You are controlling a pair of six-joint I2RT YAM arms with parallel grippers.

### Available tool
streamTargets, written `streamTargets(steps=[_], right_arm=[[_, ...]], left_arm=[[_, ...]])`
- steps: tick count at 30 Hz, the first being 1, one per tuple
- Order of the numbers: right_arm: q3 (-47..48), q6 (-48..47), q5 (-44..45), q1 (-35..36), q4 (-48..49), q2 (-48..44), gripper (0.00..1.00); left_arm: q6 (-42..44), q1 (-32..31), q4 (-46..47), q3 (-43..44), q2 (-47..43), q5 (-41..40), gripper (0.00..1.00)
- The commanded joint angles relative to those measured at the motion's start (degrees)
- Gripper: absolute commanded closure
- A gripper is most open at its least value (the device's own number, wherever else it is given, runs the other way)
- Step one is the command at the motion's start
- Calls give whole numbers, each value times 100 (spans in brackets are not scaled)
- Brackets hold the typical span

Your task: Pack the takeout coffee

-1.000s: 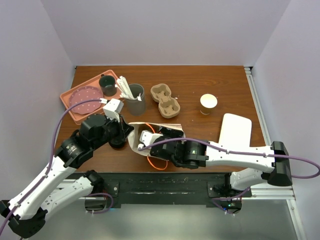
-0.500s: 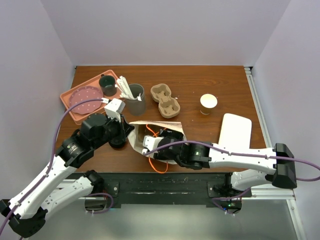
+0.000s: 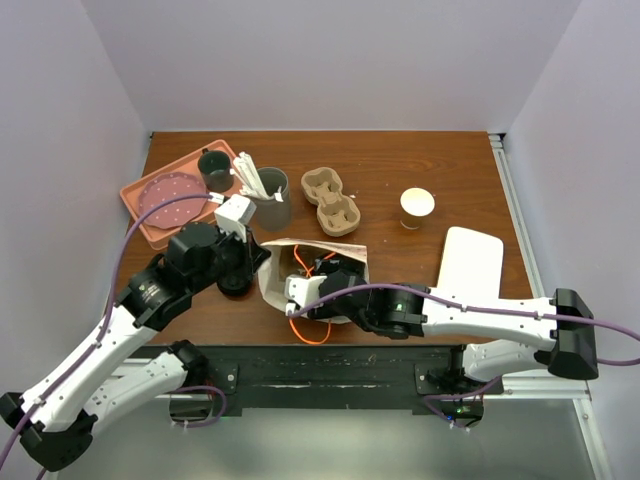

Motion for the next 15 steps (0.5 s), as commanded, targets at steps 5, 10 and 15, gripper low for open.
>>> streamTargets(steps=[5,10,15], right_arm=[[252,-587,-180,19,-140,-231,82],[331,-508,-250,45,-535,-257,82],[296,-473,-171,63,-1009,-459,82]], left_arm=[[17,-20,36,251,97,71,100],[-36,-28,45,295,193,-148,100],[-71,-20,1,312,281,-175,100]])
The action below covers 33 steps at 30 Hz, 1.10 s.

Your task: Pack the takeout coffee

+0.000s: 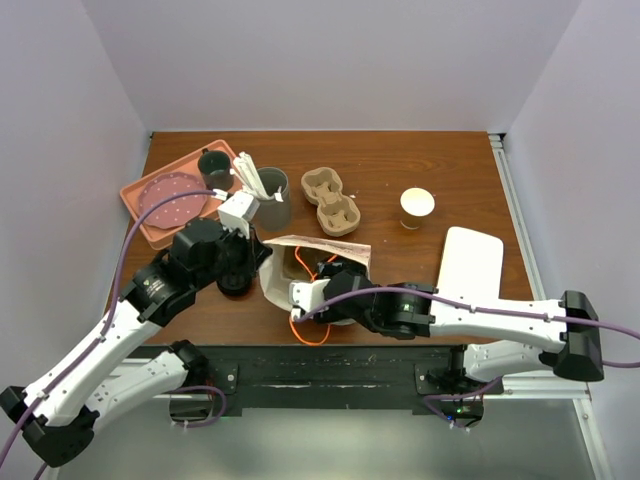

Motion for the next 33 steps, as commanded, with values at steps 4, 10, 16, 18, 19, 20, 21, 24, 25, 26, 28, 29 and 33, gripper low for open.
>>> streamTargets(steps=[4,10,16,18,19,20,21,24,25,26,28,29,33], right_arm=[[235,15,339,48,-786,-427,82],[296,665,533,48,-953,-524,82],[305,1018,849,39,-690,-700,82],[436,1044,832,48,-585,-726,83],[498,1053,754,48,-567,-726,82],[568,1053,701,48,-567,-691,82],[673,1114,674,48,-645,-656,82],[718,1290,700,56,-760,-656,83],[710,1325,718,56,-716,-691,83],[692,1369,753,65,-673,-735,83],[631,1440,805,65,-479,-849,82],[622,1484,841,74,-461,-875,82],[543,1729,815,74,-409,-998,82]], left_arm=[[-126,-18,-40,234,36,-186,100],[-196,-26,-111,225,-34,-186,100],[-214,-18,-155,173,-95,-134,100],[-188,-18,-181,190,-96,-134,100],[-170,-18,-190,216,-87,-134,100],[-161,-18,-208,243,-87,-134,100],[-161,-18,-199,251,-87,-125,100],[-144,-18,-208,278,-60,-90,100],[-135,-18,-225,304,-52,-81,100],[-126,-18,-243,304,-43,-81,100],[-117,-18,-252,331,-34,-107,100],[-91,-18,-269,339,-34,-107,100],[-73,-18,-374,479,36,-195,100]])
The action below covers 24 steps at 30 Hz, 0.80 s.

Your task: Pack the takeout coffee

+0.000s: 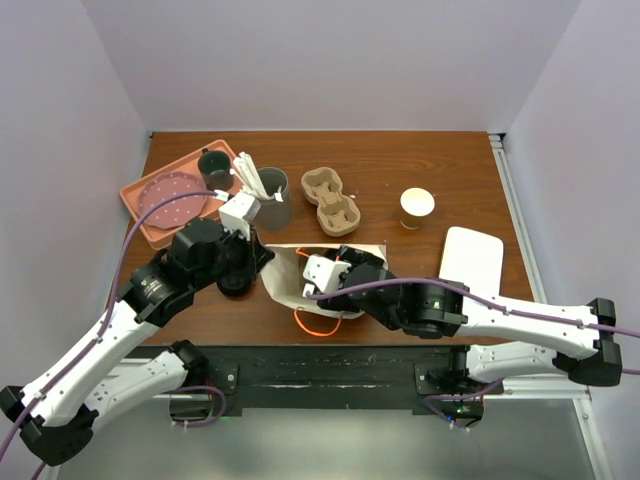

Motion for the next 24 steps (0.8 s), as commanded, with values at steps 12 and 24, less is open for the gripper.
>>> streamTargets(steps=[12,24], right_arm=[[141,1016,116,2,-152,-571,83],[-26,15,-271,11,-486,-405,85]], left_arm=[[-195,54,-631,852,239,-339,100],[-134,55,-466,888,266,-6,100]])
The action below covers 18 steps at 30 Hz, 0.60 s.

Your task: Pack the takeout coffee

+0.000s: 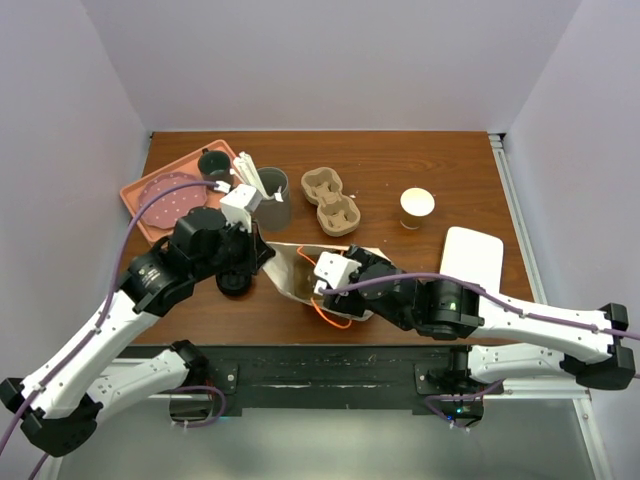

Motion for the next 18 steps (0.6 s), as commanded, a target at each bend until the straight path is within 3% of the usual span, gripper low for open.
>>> streamTargets(steps=[1,8,18], right_arm=[[-15,-704,111,15,-313,89,85],[-120,-1811,665,112,187,415,88],[-498,-1875,534,112,399,599,86]], left_arm=[[146,63,290,83,-314,138,100],[225,63,422,-164,-254,701,100],[559,63,862,-831,-851,1124,100]])
